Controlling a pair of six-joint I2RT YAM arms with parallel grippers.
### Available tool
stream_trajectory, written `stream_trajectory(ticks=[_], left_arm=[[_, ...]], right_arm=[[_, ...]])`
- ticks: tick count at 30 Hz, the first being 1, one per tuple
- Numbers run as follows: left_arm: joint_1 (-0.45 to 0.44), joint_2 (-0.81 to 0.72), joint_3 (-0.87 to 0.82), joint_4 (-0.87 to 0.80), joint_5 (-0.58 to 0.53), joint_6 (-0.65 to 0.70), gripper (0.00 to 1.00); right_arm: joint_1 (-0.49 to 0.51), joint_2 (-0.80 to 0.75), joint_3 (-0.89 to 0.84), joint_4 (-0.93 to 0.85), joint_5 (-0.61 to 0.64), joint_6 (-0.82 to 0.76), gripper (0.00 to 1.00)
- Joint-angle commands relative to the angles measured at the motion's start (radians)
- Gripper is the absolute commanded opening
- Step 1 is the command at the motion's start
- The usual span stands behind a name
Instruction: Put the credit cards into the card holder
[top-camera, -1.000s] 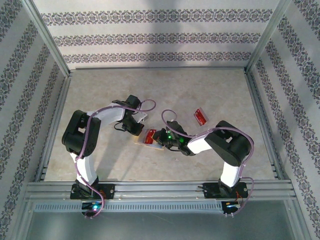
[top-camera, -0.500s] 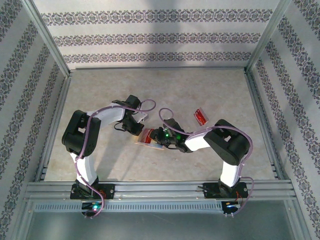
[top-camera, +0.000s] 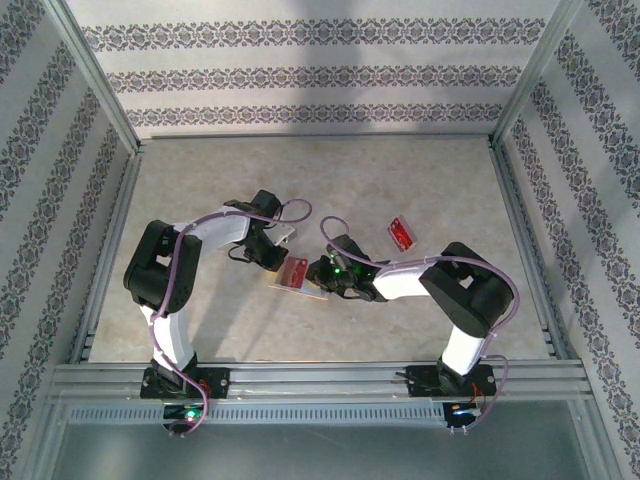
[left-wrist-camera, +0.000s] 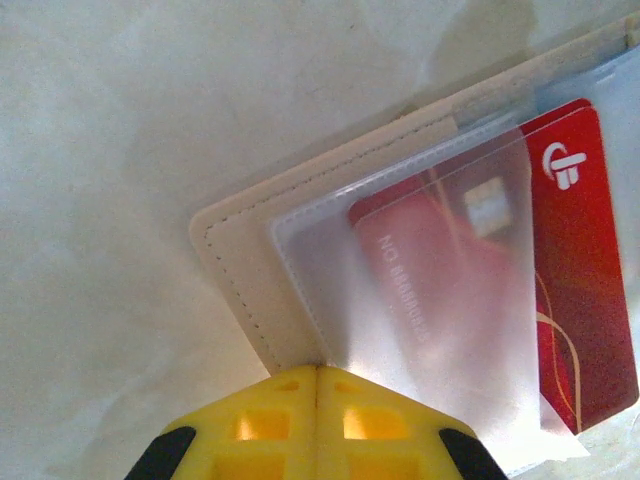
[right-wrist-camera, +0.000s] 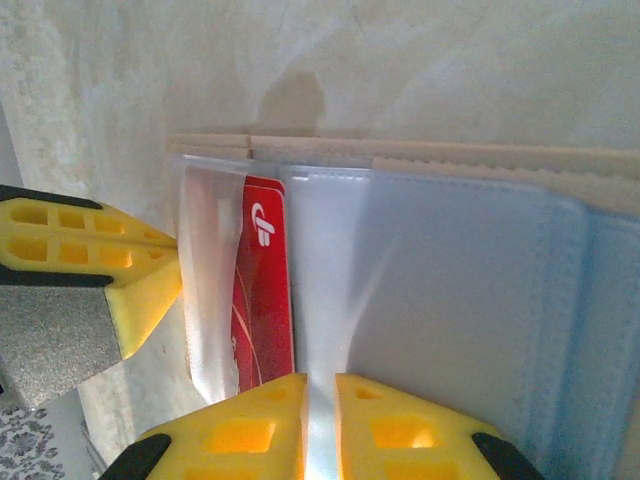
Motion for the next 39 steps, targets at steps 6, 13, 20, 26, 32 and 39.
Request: stream_trajectory(ticks=[6,13,20,26,32,39], left_arm=[[-0.014,-0.005,-0.033,0.004,-0.026,0.019,0.01],[-0.015,-0.008,-0.030,0.005,-0.026,0.017,0.01],[-0.015,-0.021,-0.009,-0.021,-0.029,0.015,0.12],[-0.010,-0.051,0.003,-0.039,-0.053,0.023,0.12],[0.001,-0.051,-0.007,-0.030,-0.069,0.028,0.12],[0.008,-0.038,-0.009,-0.028,-0.073,0.031,0.11]], right_arm=[[0.008,0.047,0.078,-0.081,-0.011,-0.046,0.15],[0.020,0.049,0.114,-0.113,-0.015,-0.059,0.14],[0.039,0.053,0.150,-0.149,-0.024,-0.076,0.14],[0.031,0.039,0.131,-0.157,-0.021,-0.075,0.15],[0.026,-0.034,0.115,-0.213,0.017,-0.099,0.22],[0.020,-0.010,0.123,-0.211,0.007,-0.102,0.20]])
